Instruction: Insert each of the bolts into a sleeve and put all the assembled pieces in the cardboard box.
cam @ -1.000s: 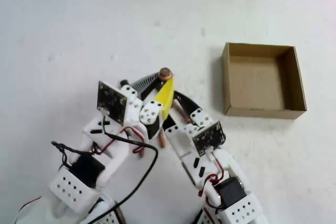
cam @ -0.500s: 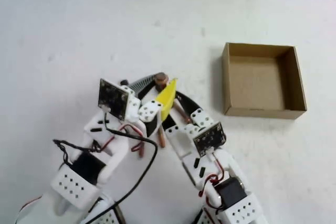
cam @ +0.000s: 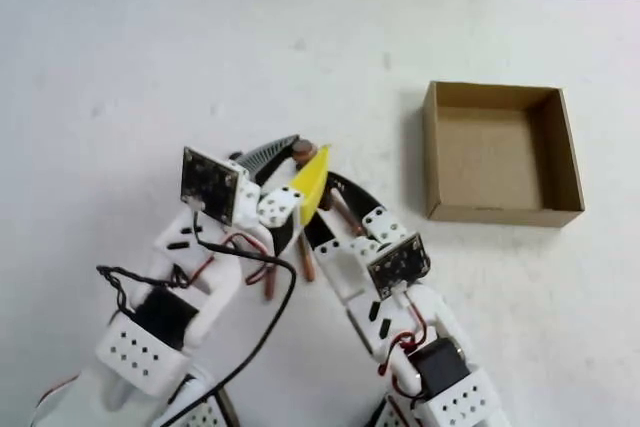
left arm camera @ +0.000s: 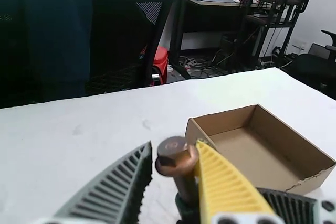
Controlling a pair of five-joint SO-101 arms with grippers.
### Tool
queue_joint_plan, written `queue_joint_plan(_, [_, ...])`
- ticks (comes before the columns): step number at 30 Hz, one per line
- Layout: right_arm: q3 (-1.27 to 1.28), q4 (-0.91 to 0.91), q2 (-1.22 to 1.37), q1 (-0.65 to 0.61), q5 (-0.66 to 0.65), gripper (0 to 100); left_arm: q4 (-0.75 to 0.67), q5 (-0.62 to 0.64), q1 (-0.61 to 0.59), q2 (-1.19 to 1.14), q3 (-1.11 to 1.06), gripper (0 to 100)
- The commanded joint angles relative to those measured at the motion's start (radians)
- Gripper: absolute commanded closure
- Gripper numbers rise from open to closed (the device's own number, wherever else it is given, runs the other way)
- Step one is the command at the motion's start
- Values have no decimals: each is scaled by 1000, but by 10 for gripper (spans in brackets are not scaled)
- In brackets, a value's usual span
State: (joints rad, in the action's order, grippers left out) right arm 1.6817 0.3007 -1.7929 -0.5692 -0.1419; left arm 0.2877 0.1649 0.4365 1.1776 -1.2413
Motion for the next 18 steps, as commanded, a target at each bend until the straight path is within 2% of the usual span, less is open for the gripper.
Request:
queue_joint_plan(1, [9,-2,-8,15,-12,981,-9,3,12,15,31,845])
queue_joint_plan(5, [9,-2,-8,15,-12,981,-12,3,61,15,32,845])
queue_joint_plan(12, [9,-2,-8,15,-12,981,-12,-77,65,15,32,845])
queue_joint_plan(18, [9,-2,-8,15,-12,981,-5,-81,65,16,63,845])
